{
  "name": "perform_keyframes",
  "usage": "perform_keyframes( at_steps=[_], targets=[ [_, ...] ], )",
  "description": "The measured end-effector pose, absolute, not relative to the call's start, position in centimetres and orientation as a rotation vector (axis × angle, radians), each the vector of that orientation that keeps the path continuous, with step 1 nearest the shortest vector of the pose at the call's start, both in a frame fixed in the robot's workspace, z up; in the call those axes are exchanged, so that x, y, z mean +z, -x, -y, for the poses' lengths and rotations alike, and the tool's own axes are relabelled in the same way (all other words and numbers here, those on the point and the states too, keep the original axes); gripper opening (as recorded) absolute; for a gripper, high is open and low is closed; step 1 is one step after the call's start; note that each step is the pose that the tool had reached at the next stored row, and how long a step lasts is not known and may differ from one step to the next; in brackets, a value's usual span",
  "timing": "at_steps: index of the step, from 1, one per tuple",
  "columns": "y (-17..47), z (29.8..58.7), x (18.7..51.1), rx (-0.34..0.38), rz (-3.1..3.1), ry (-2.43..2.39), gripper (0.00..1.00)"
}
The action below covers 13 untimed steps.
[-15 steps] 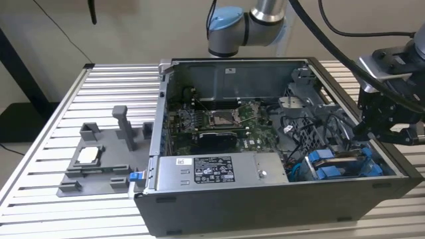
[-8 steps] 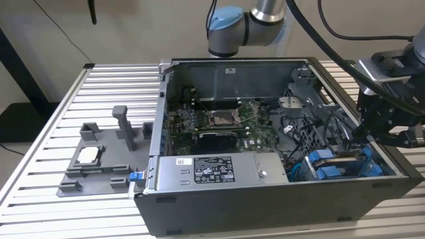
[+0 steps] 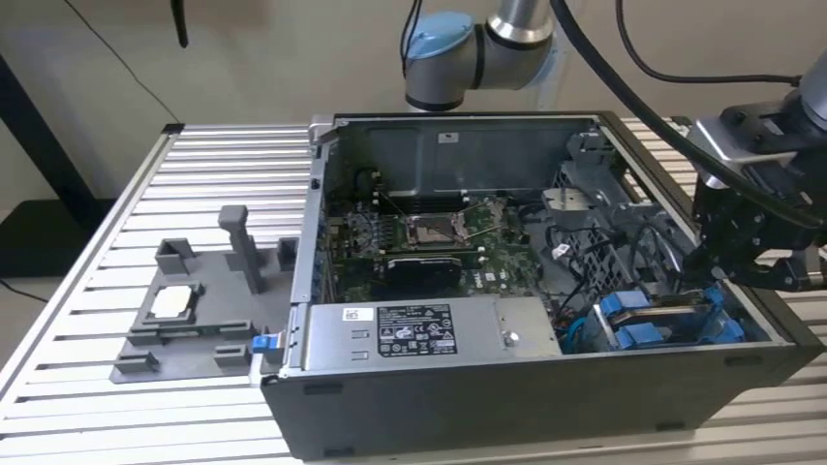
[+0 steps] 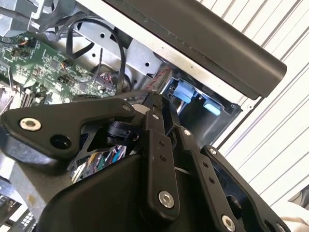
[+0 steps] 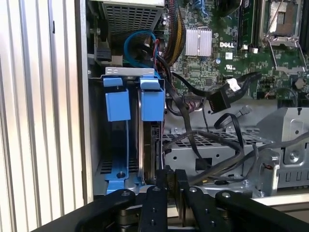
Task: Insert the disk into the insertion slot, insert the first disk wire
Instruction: 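Insert the first disk wire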
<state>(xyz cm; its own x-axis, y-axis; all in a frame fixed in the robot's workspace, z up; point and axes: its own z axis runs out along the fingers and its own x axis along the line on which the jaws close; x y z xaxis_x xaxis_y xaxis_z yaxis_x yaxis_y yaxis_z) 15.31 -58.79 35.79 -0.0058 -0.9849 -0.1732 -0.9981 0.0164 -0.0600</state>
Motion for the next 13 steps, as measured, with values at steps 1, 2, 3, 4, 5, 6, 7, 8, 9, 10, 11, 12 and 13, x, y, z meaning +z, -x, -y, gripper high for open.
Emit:
perform_keyframes(
  at_steps=[1, 2, 3, 4, 5, 6, 7, 8, 9, 10, 11, 12, 13],
  targets=[
    [-15.31, 58.79, 35.77, 0.115, -2.117, 2.094, 0.19],
    [-15.32, 58.79, 35.74, 0.113, -2.121, 2.097, 0.19],
    [-15.32, 58.79, 35.70, 0.111, -2.124, 2.100, 0.19],
    [-15.31, 58.79, 35.65, 0.108, -2.127, 2.104, 0.19],
    [-15.31, 58.79, 35.61, 0.103, -2.131, 2.107, 0.19],
    [-15.31, 58.79, 35.56, 0.098, -2.134, 2.110, 0.19],
    [-15.31, 58.79, 35.51, 0.091, -2.137, 2.113, 0.19],
    [-15.31, 58.77, 35.42, 0.086, -2.140, 2.116, 0.19],
    [-15.30, 58.74, 35.34, 0.082, -2.142, 2.117, 0.19],
    [-15.29, 58.67, 35.24, 0.080, -2.144, 2.117, 0.19],
    [-15.27, 58.56, 35.16, 0.079, -2.146, 2.116, 0.19],
    [-15.25, 58.45, 35.09, 0.078, -2.148, 2.115, 0.19],
    [-15.23, 58.33, 35.03, 0.077, -2.149, 2.115, 0.19]
  ],
)
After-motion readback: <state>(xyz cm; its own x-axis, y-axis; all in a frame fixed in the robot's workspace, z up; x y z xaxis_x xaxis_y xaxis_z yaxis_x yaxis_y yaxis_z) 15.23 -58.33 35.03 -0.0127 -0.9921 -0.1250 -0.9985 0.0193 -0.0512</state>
